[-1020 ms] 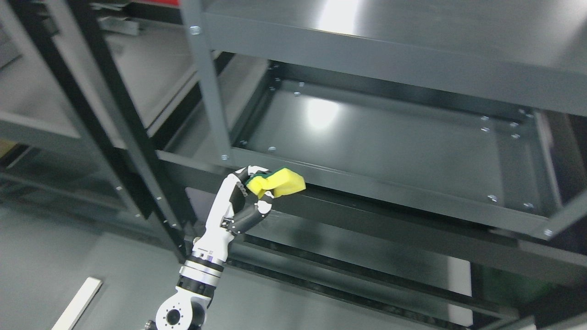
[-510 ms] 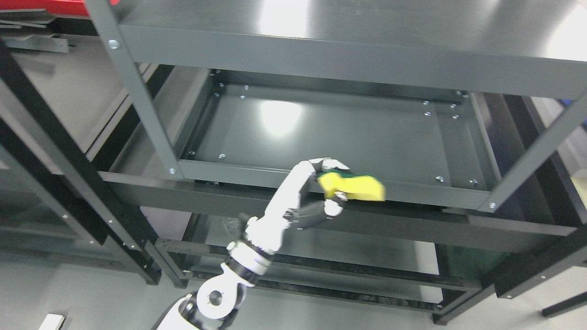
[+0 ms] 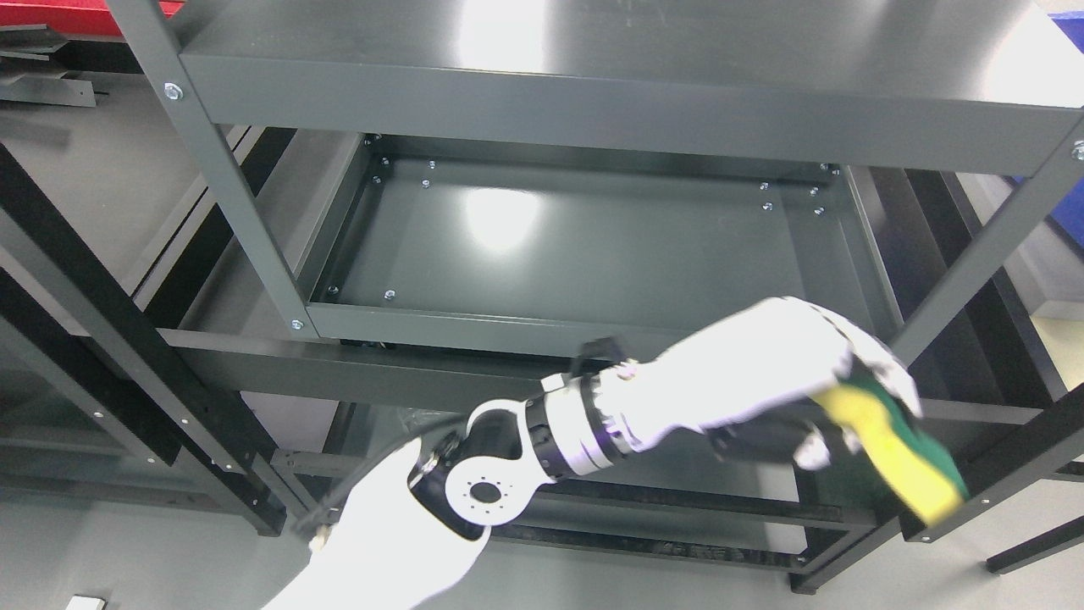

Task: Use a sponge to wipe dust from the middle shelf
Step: 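Extend the left hand with sponge onto the middle shelf surface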

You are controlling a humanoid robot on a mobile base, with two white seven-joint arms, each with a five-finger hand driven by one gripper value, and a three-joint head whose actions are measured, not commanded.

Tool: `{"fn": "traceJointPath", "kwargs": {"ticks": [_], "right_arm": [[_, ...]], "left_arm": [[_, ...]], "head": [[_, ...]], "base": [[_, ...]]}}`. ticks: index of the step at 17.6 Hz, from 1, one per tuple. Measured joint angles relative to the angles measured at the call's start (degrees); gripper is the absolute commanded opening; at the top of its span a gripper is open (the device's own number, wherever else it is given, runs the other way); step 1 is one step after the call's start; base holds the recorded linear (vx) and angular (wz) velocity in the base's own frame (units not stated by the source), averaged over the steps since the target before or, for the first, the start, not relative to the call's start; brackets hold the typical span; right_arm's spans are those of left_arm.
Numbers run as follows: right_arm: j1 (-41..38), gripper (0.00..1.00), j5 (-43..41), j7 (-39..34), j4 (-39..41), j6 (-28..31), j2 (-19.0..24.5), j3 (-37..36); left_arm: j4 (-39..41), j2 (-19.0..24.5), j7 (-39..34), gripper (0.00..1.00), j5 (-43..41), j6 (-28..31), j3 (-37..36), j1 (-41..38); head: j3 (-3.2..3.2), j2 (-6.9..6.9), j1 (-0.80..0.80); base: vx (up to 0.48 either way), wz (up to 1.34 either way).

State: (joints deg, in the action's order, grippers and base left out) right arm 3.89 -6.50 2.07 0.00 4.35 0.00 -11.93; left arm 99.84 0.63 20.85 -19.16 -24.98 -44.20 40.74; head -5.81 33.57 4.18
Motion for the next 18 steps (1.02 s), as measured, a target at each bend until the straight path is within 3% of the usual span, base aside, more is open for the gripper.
{"fn": "traceJointPath", "kwargs": {"ticks": [7, 13, 18], "right_arm": [[0.0, 1.00, 0.0, 0.0, 0.0, 0.0, 0.0, 0.0], [0.0, 1.00, 0.0, 0.0, 0.0, 0.0, 0.0, 0.0], [0.0, 1.00, 0.0, 0.0, 0.0, 0.0, 0.0, 0.0]], "left_arm": [[0.3, -0.3, 8.8, 0.00, -11.0, -17.2, 6.2, 9.5], [1.0, 1.0, 10.6, 0.00, -13.8, -19.9, 17.6, 12.7], [1.4, 4.7, 10.4, 0.00, -9.8, -20.0, 24.8, 13.1]], "head": [[0.00, 0.00, 0.00], [0.00, 0.00, 0.00], [0.00, 0.00, 0.00]], "base": [[0.000, 0.00], [0.000, 0.00], [0.000, 0.00]]}}
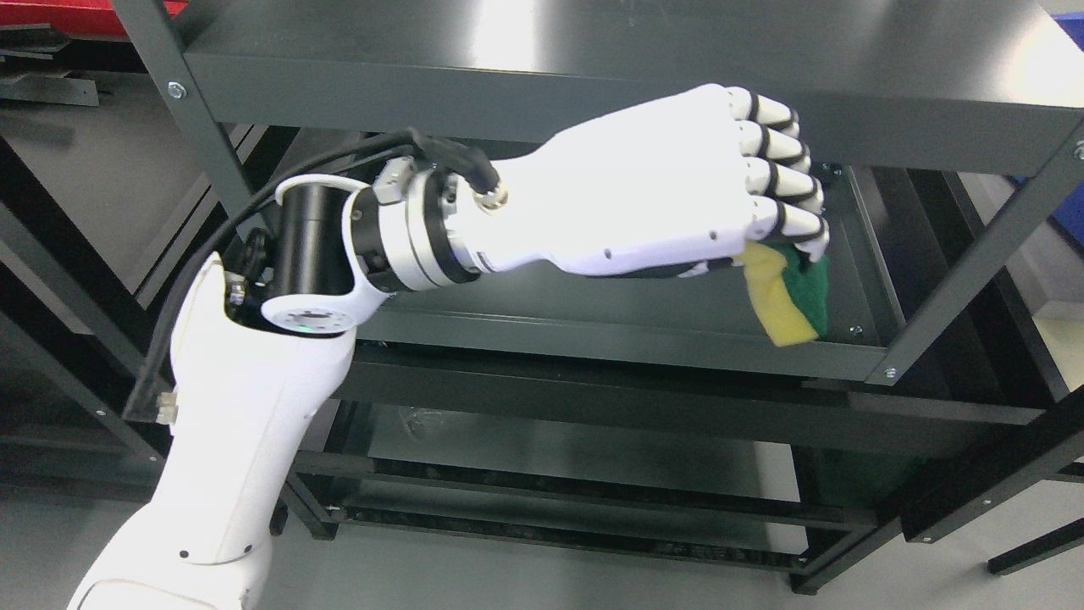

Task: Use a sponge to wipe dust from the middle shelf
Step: 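Extend the left hand with sponge onto the middle shelf surface, then wipe the sponge along the shelf toward the near corner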

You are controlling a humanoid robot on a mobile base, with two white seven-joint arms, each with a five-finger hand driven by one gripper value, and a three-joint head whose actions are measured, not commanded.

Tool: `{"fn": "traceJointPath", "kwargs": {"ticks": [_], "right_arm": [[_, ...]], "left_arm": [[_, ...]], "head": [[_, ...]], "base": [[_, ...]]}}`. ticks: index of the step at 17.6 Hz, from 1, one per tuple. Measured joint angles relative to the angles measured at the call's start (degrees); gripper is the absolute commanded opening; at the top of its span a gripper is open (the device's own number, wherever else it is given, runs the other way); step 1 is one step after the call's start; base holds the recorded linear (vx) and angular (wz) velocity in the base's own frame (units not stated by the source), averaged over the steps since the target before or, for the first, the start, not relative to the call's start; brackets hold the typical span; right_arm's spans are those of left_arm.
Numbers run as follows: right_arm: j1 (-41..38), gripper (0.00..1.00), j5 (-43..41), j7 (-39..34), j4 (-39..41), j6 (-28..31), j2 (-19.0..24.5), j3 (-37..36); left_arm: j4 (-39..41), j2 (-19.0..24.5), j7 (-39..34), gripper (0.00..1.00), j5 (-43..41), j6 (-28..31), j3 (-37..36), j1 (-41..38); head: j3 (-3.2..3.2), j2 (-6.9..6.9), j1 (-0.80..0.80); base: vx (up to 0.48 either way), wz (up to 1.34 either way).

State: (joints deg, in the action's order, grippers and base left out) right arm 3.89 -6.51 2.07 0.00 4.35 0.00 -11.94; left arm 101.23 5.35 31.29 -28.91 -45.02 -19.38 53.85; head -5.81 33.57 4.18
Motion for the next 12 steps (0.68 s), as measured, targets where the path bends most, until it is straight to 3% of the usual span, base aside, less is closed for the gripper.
{"fn": "traceJointPath", "kwargs": {"ticks": [6, 12], "right_arm": [[0.0, 1.00, 0.0, 0.0, 0.0, 0.0, 0.0, 0.0], [0.0, 1.00, 0.0, 0.0, 0.0, 0.0, 0.0, 0.0]], "left_arm": [[0.3, 9.6, -0.2, 0.00, 10.9, -0.1, 7.0, -2.1], [0.4, 25.0, -1.6, 0.00, 24.6, 0.0, 14.8, -10.2]], "head": [[0.00, 0.00, 0.00], [0.00, 0.00, 0.00]], "base": [[0.000, 0.00], [0.000, 0.00]]}}
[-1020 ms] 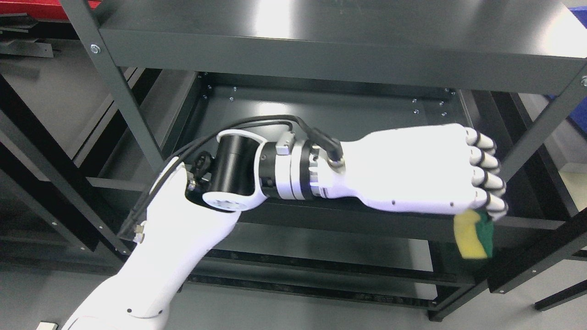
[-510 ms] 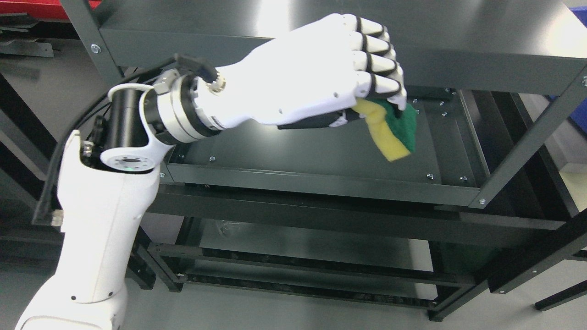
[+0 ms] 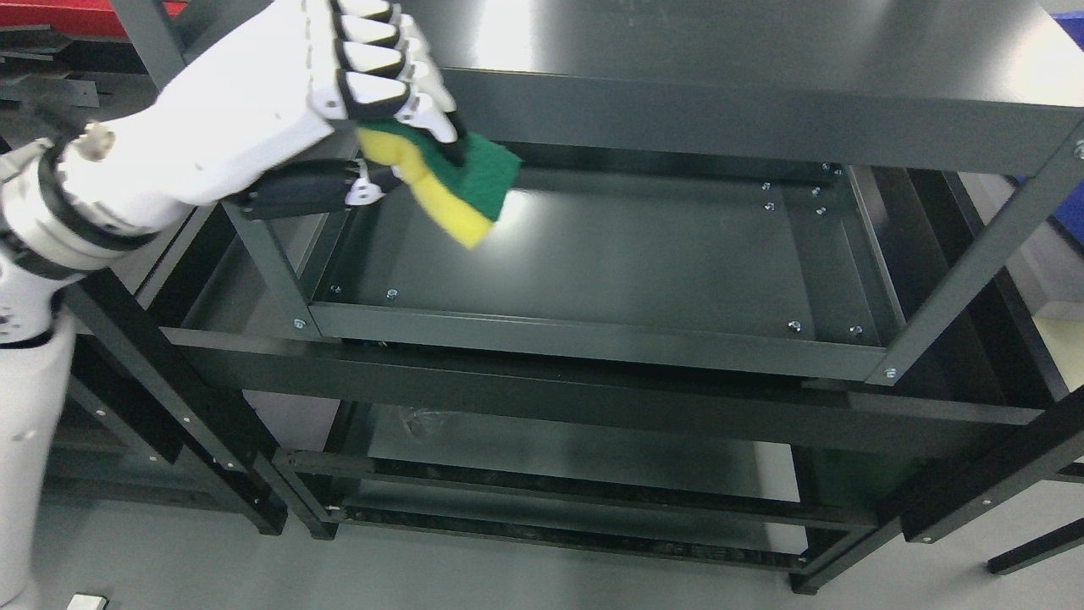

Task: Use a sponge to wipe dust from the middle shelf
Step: 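Wipe the sponge along the shelf toward the near corner, then wipe the sponge back across the shelf toward the far side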

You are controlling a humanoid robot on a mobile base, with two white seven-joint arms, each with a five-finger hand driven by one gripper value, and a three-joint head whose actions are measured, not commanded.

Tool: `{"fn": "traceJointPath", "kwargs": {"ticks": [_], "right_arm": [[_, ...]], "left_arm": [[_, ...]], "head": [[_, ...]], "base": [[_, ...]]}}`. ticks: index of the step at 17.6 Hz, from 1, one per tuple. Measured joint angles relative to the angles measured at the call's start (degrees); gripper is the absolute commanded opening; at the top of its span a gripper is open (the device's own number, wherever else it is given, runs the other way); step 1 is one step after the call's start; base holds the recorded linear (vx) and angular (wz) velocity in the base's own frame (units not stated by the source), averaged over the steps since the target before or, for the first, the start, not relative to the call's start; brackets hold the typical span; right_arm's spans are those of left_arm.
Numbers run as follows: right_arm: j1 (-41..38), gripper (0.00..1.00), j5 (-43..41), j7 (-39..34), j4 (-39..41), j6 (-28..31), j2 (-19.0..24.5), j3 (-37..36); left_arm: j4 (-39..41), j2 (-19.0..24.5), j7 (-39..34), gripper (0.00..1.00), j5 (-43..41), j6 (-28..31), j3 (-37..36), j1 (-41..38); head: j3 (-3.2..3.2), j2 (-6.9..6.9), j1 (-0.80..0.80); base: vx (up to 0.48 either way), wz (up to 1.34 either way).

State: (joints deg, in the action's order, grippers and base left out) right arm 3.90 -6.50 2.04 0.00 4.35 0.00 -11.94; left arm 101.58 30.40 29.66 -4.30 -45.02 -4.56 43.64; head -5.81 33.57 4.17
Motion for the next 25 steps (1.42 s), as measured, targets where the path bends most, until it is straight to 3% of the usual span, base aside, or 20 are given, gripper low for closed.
{"fn": "traceJointPath", "kwargs": {"ticks": [3, 6, 11, 14, 19, 25], "right_arm": [[0.0, 1.00, 0.0, -0.2, 0.0, 0.0, 0.0, 0.0], [0.0, 1.00, 0.0, -0.2, 0.0, -0.3, 0.0, 0.0], [0.0, 1.00, 0.0, 0.0, 0.0, -0.1, 0.0, 0.0], [0.0, 1.00, 0.0, 0.0, 0.0, 0.0, 0.0, 0.0], [0.0, 1.00, 0.0, 0.1, 0.0, 0.1, 0.0, 0.0], [0.0, 1.00, 0.0, 0.1, 0.0, 0.1, 0.0, 0.0]], "left_arm": [[-0.3, 9.2, -0.1, 0.00, 5.7, 0.1, 7.4, -7.9], [-0.7, 15.5, 0.0, 0.00, 8.3, 0.1, 14.7, -16.1], [-0.7, 21.5, 0.1, 0.00, 10.0, 0.3, 20.6, -22.0], [-0.5, 23.1, -0.2, 0.00, 9.9, 0.1, 19.3, -18.3], [-0.3, 17.5, 1.2, 0.00, 3.8, 0.0, 11.4, -7.4], [-0.4, 3.7, 3.7, 0.00, -6.7, 0.0, -0.3, 3.3]], "head": [[0.00, 0.00, 0.00], [0.00, 0.00, 0.00], [0.00, 0.00, 0.00], [0.00, 0.00, 0.00], [0.00, 0.00, 0.00], [0.00, 0.00, 0.00]], "base": [[0.000, 0.00], [0.000, 0.02], [-0.003, 0.02], [0.000, 0.00], [0.000, 0.00], [0.000, 0.00]]}}
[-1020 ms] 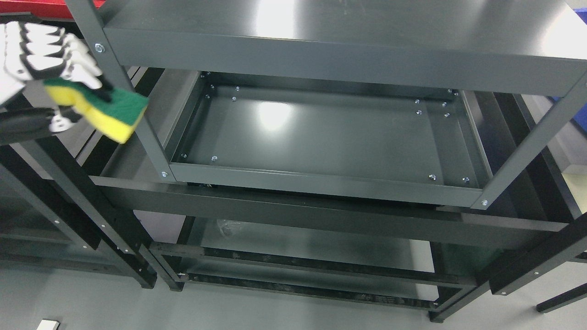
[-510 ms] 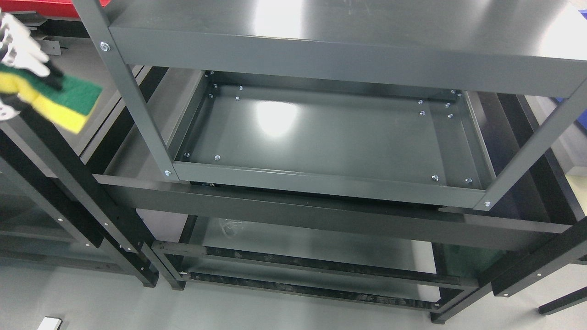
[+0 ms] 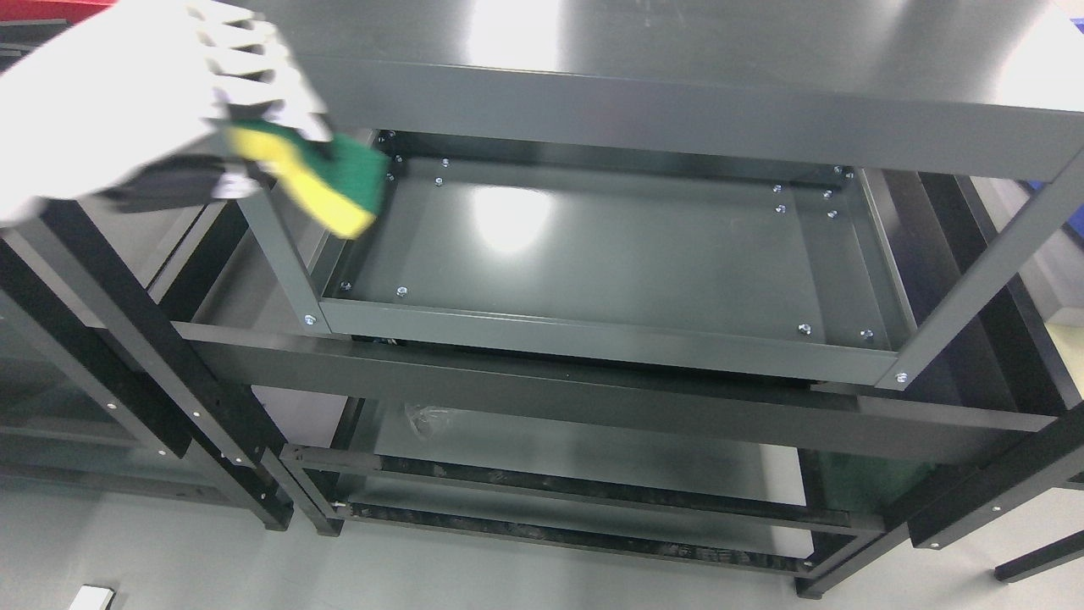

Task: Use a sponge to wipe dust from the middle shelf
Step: 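Wipe the sponge back across the shelf toward the far side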

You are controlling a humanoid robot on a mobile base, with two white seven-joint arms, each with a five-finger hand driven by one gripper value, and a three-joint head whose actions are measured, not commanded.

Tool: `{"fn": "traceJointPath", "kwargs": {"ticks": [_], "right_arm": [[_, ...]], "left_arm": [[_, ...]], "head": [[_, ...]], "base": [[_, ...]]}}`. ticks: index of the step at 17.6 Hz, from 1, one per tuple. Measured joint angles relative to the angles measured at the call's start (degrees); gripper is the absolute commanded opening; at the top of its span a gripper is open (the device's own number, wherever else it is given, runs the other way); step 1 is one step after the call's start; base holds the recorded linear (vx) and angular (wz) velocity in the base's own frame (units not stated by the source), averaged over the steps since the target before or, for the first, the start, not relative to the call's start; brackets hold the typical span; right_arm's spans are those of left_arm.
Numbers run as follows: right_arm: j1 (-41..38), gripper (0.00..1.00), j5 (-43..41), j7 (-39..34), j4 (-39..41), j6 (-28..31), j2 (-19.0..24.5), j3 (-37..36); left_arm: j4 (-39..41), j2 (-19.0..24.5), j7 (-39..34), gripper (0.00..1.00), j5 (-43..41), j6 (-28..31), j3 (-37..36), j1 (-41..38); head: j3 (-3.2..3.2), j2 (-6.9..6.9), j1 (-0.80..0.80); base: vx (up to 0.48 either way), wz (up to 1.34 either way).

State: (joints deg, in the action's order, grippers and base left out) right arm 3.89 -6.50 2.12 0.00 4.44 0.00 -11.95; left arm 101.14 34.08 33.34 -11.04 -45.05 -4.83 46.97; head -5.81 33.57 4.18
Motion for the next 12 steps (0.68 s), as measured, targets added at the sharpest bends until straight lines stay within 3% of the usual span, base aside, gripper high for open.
{"fn": "traceJointPath", "kwargs": {"ticks": [6, 12], "right_arm": [[0.0, 1.00, 0.0, 0.0, 0.0, 0.0, 0.0, 0.0], [0.0, 1.00, 0.0, 0.0, 0.0, 0.1, 0.0, 0.0]], "left_arm": [[-2.5, -14.6, -0.9, 0.00, -13.2, -0.1, -10.8, 6.6], [-5.4, -22.8, -13.5, 0.00, -22.5, -0.1, -20.3, 9.6]], "head": [[0.00, 0.00, 0.00], [0.00, 0.00, 0.00]], "base": [[0.000, 0.00], [0.000, 0.00]]}}
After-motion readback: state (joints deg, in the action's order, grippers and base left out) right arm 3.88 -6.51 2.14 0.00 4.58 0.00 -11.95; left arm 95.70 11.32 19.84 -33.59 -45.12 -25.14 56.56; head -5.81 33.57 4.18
